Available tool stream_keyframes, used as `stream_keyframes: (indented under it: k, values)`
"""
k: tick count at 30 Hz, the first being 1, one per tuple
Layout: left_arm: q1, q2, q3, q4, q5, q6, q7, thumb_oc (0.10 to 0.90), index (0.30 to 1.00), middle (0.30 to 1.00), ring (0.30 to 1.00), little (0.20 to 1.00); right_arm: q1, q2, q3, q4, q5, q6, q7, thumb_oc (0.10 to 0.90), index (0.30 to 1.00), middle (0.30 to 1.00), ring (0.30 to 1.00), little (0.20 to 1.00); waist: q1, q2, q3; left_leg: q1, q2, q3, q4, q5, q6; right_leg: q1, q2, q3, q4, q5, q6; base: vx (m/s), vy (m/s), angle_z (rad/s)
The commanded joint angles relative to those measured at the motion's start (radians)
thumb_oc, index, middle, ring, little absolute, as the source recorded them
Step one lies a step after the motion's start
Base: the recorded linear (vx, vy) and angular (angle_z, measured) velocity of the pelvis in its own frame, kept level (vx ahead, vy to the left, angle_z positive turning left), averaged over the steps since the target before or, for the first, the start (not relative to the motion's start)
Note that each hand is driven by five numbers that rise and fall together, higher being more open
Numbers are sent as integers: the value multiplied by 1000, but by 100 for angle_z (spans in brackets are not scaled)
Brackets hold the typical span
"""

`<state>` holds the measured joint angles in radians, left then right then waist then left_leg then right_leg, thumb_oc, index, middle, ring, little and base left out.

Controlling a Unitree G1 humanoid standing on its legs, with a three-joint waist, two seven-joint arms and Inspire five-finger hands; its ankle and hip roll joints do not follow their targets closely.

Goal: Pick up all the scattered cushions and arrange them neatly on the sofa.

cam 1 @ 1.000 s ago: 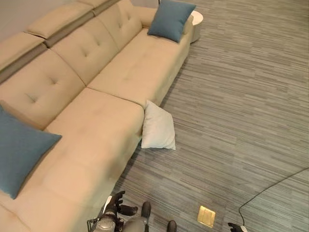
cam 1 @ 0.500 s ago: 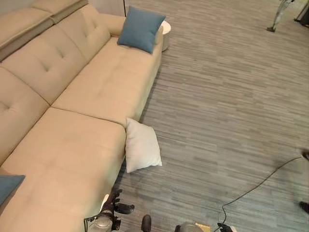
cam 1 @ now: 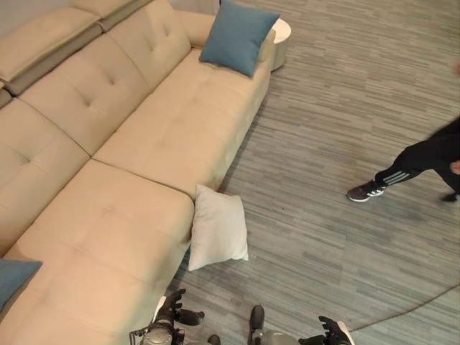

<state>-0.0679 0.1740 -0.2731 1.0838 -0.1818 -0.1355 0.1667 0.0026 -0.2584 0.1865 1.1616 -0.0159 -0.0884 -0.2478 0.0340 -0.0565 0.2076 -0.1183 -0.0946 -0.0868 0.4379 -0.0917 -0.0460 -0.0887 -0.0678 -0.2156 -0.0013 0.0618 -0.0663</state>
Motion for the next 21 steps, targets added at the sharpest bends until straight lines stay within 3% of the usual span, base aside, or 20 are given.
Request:
stream_keyframes:
  k: [1,3,4,5,7,15,17,19,21]
  values:
    - [-52,23,-4,-78,-26,-47,23,800,900,900,900,900,21,-43,5,-53,32,-26,-32,800,900,900,900,900,-1,-5,25,-38,55,86,-48,6,10,51,-19,32,31,-98,130,162,-40,7]
    - [-54,24,-8,-80,-22,-46,27,800,900,900,900,900,29,-43,3,-50,31,-26,-35,800,900,900,900,900,1,-11,19,-50,62,104,-132,-24,25,79,-22,26,14,-112,137,222,18,42]
    - [-54,23,-12,-79,-19,-45,28,800,900,900,900,900,32,-44,-1,-48,32,-27,-38,800,900,900,900,900,1,-9,15,-50,63,102,-183,-12,26,91,-18,22,8,-118,140,317,96,44]
    - [-58,27,-17,-81,-9,-43,38,800,900,900,900,900,33,-45,-3,-39,34,-29,-43,800,900,900,900,900,7,-1,11,-92,79,110,-268,57,18,114,-1,18,-4,-132,143,234,76,11]
    - [-58,28,-14,-79,-10,-46,38,800,900,900,900,900,38,-44,-6,-30,35,-25,-37,800,900,900,900,900,11,7,5,-65,82,107,-345,68,21,129,7,26,-4,-147,146,191,102,11]
    - [-48,42,10,-85,-17,-54,65,800,900,900,900,900,48,-33,-15,-4,16,-20,-44,800,900,900,900,900,24,-5,-18,-24,54,101,-377,57,45,109,-25,44,80,-152,186,142,164,-22]
    - [-72,67,9,-121,-35,-66,65,800,900,900,900,900,-52,-51,19,-35,27,-37,-56,800,900,900,900,900,37,0,47,-56,59,95,-361,58,67,-59,-49,48,287,-111,217,-186,155,-23]
    - [-115,84,2,-154,-48,-78,91,800,900,900,900,900,-85,-42,31,-66,38,-39,-63,800,900,900,900,900,33,-2,89,-93,58,85,-354,58,70,-135,-45,71,299,-96,213,-198,74,-25]
    - [-175,89,-24,-158,-42,-81,109,800,900,900,900,900,-115,-45,49,-80,38,-38,-73,800,900,900,900,900,22,-15,120,-135,46,84,-347,61,67,-159,-40,66,219,-91,193,-104,12,17]
